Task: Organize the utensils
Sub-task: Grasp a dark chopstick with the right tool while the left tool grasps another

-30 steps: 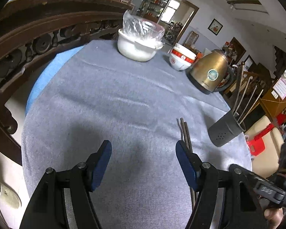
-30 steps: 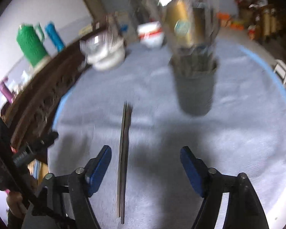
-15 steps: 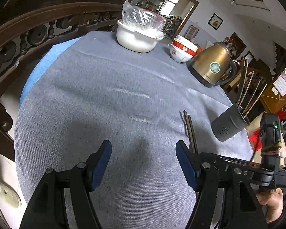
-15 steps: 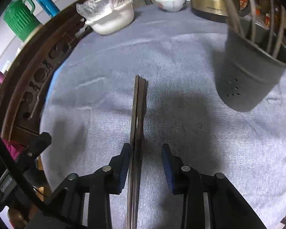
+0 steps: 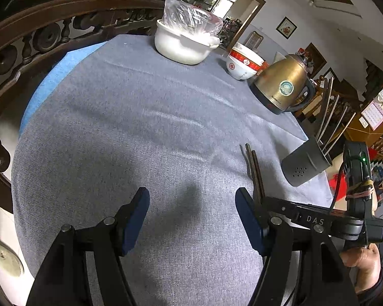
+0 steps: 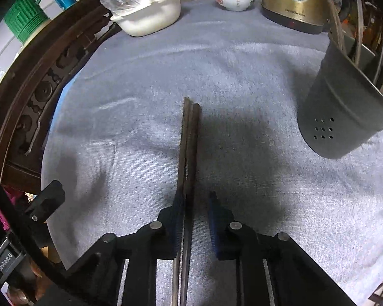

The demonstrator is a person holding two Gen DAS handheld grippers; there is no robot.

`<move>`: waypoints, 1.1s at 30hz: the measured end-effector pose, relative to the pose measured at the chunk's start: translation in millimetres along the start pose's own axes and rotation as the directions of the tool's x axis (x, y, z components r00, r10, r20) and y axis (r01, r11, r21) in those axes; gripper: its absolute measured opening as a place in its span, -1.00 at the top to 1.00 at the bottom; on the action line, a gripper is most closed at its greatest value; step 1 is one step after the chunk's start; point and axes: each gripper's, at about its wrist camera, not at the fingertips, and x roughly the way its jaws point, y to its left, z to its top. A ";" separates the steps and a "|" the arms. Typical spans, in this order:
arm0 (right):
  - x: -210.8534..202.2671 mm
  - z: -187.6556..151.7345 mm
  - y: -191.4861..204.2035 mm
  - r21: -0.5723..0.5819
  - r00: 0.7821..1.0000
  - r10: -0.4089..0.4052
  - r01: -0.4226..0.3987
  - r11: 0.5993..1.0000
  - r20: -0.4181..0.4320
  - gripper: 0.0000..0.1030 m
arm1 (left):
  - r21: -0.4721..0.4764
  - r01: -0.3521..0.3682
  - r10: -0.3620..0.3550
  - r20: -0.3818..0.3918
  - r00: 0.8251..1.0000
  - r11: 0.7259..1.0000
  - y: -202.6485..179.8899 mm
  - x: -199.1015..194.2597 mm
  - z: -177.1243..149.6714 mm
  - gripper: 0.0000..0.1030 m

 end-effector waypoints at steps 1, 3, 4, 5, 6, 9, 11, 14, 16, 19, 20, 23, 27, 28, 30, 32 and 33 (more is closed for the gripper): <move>0.4 -0.2 -2.3 0.008 1.000 0.004 -0.004 1.000 -0.005 0.64 | -0.003 0.002 -0.002 0.002 1.000 1.000 0.6 -0.8 0.4 -0.36; 1.7 -0.3 -4.8 0.017 1.000 0.000 0.000 1.000 -0.010 0.64 | -0.004 0.002 -0.002 0.001 1.000 1.000 0.7 -0.1 1.1 -0.37; 2.1 -0.4 -5.4 0.018 1.000 -0.004 0.004 1.000 -0.014 0.66 | -0.004 0.003 -0.003 -0.003 1.000 1.000 0.4 0.4 0.9 -0.37; 4.2 -0.2 -4.9 0.019 1.000 -0.003 0.003 1.000 -0.020 0.67 | -0.002 0.003 -0.003 -0.005 1.000 1.000 0.2 0.8 0.5 -0.36; 5.8 -0.1 -3.7 0.015 1.000 -0.004 0.004 1.000 -0.024 0.67 | 0.002 0.002 -0.002 -0.009 1.000 1.000 -0.6 1.3 0.2 -0.37; 8.4 3.5 0.4 0.001 1.000 -0.010 0.010 1.000 -0.019 0.79 | 0.021 -0.003 0.004 -0.027 1.000 1.000 -5.1 2.9 0.2 -0.37; 10.3 5.4 -3.0 0.011 1.000 -0.001 0.002 1.000 -0.023 0.85 | 0.031 -0.005 0.007 -0.048 0.999 1.000 -9.1 4.4 0.3 -0.36; 7.1 3.1 -10.7 0.005 0.999 -0.020 0.020 1.000 -0.031 0.87 | 0.049 -0.013 0.018 -0.090 0.996 0.999 -18.0 9.7 2.1 -0.36; 3.0 -1.8 -23.1 0.016 0.999 -0.026 0.026 1.000 -0.033 0.87 | 0.056 -0.022 0.028 -0.114 0.993 0.998 -24.8 14.0 3.1 -0.36; -5.5 -11.8 -44.3 0.036 0.999 -0.034 0.036 0.999 -0.031 0.87 | 0.076 -0.034 0.048 -0.189 0.981 0.996 -43.1 28.1 7.3 -0.35; -7.2 -14.0 -48.8 0.040 0.999 -0.034 0.036 0.999 -0.032 0.87 | 0.077 -0.031 0.047 -0.207 0.977 0.997 -47.9 31.8 8.9 -0.35; -12.6 -21.0 -65.7 0.046 0.999 -0.022 0.023 0.999 -0.035 0.87 | 0.067 -0.008 0.030 -0.323 0.946 0.998 -70.8 53.4 17.1 -0.35; -15.5 -25.6 -78.0 0.050 0.999 0.016 -0.015 0.999 -0.030 0.87 | 0.078 -0.056 0.084 -0.433 0.897 0.995 -95.0 84.8 25.0 -0.33; -15.7 -26.1 -80.5 0.051 0.999 0.031 -0.029 0.998 -0.029 0.87 | 0.082 -0.065 0.095 -0.443 0.892 0.994 -98.2 88.7 25.4 -0.33; -16.3 -27.2 -83.5 0.049 0.999 0.047 -0.046 0.998 -0.026 0.86 | 0.104 -0.090 0.129 -0.475 0.871 0.991 -107.4 99.6 26.3 -0.29; -17.1 -28.0 -86.9 0.044 0.998 0.066 -0.065 0.997 -0.023 0.86 | 0.122 -0.113 0.159 -0.496 0.853 0.986 -116.1 109.9 29.9 -0.22; -16.7 -27.7 -89.2 0.044 0.997 0.072 -0.071 0.997 -0.022 0.86 | 0.130 -0.121 0.171 -0.506 0.845 0.984 -118.4 113.6 30.1 -0.12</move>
